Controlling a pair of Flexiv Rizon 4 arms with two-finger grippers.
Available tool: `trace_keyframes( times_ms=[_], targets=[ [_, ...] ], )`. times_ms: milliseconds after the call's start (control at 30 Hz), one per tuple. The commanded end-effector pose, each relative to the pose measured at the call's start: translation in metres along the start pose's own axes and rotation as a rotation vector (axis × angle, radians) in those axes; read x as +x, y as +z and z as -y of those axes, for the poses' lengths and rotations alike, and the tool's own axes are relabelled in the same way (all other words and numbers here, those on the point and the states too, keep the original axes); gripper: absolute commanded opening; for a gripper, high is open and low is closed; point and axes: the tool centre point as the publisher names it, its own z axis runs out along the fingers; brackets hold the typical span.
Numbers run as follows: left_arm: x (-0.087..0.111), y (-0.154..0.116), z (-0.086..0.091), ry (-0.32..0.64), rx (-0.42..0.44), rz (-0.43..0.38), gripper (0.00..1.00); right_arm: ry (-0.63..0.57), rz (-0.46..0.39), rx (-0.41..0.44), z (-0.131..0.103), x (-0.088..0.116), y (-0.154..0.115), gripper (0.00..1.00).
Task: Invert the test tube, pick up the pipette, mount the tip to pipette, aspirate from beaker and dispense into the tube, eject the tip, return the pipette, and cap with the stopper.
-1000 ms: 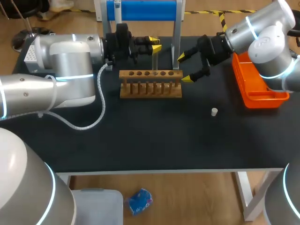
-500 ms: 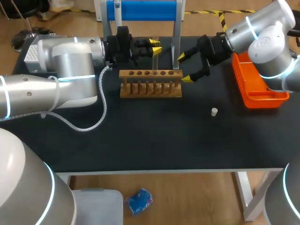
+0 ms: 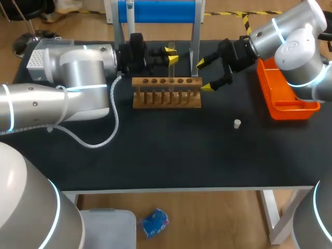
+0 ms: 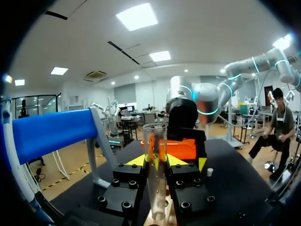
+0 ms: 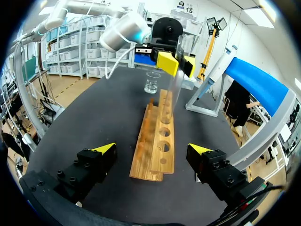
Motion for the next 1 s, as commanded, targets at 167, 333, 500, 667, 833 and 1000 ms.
trace_keyframes(
  times_ms=[167, 333, 500, 667, 833, 1000],
  targets=[
    [-0.001, 0.005, -0.009, -0.029, -0.008, -0.004, 0.00, 0.000, -0.002, 0.001, 0.000, -0.001, 0.000, 1.00],
    [-0.001, 0.006, -0.013, -0.030, -0.002, 0.003, 0.00, 0.000, -0.002, 0.001, 0.000, -0.001, 0.000, 1.00],
    [-0.001, 0.006, -0.018, -0.037, 0.001, 0.010, 0.00, 0.000, -0.002, 0.001, 0.000, -0.001, 0.000, 1.00],
    [0.000, 0.005, -0.022, -0.041, 0.005, 0.018, 0.00, 0.000, -0.002, 0.001, 0.000, -0.001, 0.000, 1.00],
    [0.000, 0.006, -0.026, -0.039, 0.015, 0.030, 0.00, 0.000, -0.002, 0.001, 0.000, -0.001, 0.000, 1.00],
    [0.002, 0.006, -0.029, -0.045, 0.016, 0.034, 0.00, 0.000, -0.002, 0.001, 0.000, -0.001, 0.000, 1.00]
  ],
)
